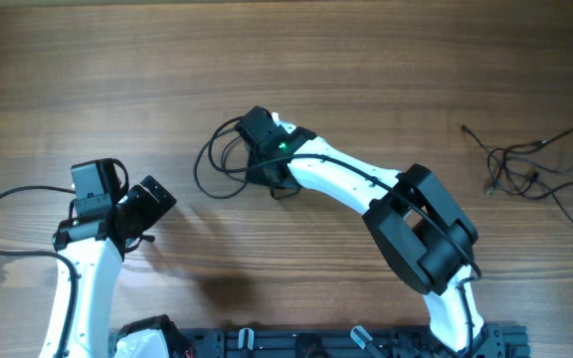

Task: Untangle cables

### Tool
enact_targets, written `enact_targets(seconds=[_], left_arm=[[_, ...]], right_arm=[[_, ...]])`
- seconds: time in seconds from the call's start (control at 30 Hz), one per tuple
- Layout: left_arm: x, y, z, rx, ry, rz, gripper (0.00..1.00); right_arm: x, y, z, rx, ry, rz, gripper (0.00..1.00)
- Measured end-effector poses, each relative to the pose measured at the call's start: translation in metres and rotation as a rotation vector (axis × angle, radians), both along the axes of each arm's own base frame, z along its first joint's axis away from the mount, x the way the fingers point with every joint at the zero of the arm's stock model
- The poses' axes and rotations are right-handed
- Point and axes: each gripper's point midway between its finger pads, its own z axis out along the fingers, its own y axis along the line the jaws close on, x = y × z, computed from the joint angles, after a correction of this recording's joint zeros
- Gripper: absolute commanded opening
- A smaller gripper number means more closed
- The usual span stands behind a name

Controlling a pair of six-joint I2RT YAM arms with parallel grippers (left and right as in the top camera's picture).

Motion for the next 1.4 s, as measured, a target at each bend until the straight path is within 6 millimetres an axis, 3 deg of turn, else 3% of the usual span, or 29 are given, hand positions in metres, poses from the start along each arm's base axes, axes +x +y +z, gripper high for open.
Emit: enact_targets(seconds=[0.07,0.17,0.5,0.53,0.63,0.83,0.97,1.13,1.2,1.23,1.4], left_arm=[[0.0,0.0,0.0,0.0,0.0,0.0,1.0],[0.0,0.0,0.0,0.0,0.0,0.0,1.0],[-0.001,0.0,0.0,-0.001,0.004,0.0,1.0],[-0.001,0.0,0.0,-0.001,0.004,0.0,1.0],[-0.001,0.0,0.0,-0.001,0.004,0.0,1.0],[-0.001,0.0,0.0,-0.001,0.004,0.0,1.0],[-0.001,0.0,0.0,-0.001,0.004,0.0,1.0],[-0.001,0.0,0.0,-0.001,0.004,0.0,1.0],[-0.001,0.0,0.0,-0.001,0.004,0.0,1.0],[-0.001,0.0,0.0,-0.001,0.004,0.0,1.0],[-0.001,0.0,0.0,-0.001,0.004,0.0,1.0]], right_arm=[[-0.003,-0.005,-0.001,-0.02,0.017,-0.027,0.19],[-0.005,-0.011,-0.001,-0.048,0.027,-0.048,0.06],[-0.016,-0.034,-0.003,-0.163,0.056,-0.128,0.04],[-0.016,-0.034,-0.003,-0.166,0.057,-0.133,0.05],[-0.018,-0.037,-0.003,-0.175,0.066,-0.136,0.27],[-0.02,-0.039,-0.003,-0.181,0.075,-0.14,0.28],[-0.024,-0.037,-0.003,-0.181,0.081,-0.133,0.22],[-0.041,-0.018,-0.003,-0.178,0.074,-0.075,0.21],[-0.043,-0.015,-0.003,-0.175,0.071,-0.069,0.16],[-0.043,-0.014,-0.003,-0.168,0.075,-0.068,0.04],[-0.044,-0.013,-0.003,-0.168,0.074,-0.038,0.04]])
